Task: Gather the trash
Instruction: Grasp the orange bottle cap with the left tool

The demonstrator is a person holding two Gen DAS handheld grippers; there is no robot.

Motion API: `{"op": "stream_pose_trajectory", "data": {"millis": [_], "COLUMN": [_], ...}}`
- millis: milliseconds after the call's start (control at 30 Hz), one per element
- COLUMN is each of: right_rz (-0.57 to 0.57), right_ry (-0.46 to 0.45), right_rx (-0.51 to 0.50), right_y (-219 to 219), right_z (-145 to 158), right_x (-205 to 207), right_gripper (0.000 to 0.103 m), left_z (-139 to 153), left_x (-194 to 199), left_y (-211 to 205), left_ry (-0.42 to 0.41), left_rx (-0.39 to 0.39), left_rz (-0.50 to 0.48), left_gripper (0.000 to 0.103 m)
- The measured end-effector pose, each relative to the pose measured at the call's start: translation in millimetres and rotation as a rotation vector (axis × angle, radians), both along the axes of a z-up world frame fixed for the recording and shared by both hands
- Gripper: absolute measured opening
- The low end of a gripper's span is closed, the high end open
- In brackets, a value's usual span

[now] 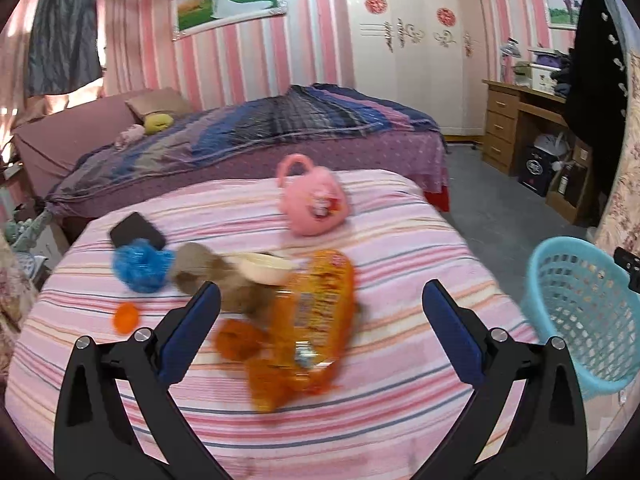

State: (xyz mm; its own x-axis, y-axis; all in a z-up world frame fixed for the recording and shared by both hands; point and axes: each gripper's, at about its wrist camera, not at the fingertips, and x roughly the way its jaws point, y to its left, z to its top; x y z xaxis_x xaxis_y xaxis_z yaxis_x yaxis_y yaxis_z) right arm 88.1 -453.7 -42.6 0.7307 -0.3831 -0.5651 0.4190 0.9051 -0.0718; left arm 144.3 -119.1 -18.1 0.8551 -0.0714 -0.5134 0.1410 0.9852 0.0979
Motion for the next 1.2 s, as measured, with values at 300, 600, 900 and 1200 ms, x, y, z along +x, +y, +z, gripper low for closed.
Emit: {"op": "stream_pose_trajectory", "data": {"millis": [300, 600, 900, 1200], "right_rz": [0.044, 0.107, 0.200, 0.250], "right_ry": [-0.017, -0.023, 0.006, 0.041], "right_rx": [0.040, 0.020, 0.064, 0.082], "right_y": [31.9, 80.9, 125.5, 157.1], "right_z": [5.7, 5.2, -1.8, -11.6], "right_x": [7.6, 31.7, 57.5, 71.6], "right_gripper": [0.098, 0.098, 0.098, 0.098], "left_z": [3.1, -17.8, -50.9, -59.1], "left_x": [2.1, 9.9, 43.3, 69.1], "left_y": [77.1, 149.6, 177.4, 208.5], "left_ry": [0.004, 0.041, 0.223, 0.259], "left_rx": [-0.024, -0.014, -0.072, -0.085], "left_rz": [0.091, 0.173, 0.163, 0.263], "left_gripper": [0.098, 0.098, 0.098, 0.097]}}
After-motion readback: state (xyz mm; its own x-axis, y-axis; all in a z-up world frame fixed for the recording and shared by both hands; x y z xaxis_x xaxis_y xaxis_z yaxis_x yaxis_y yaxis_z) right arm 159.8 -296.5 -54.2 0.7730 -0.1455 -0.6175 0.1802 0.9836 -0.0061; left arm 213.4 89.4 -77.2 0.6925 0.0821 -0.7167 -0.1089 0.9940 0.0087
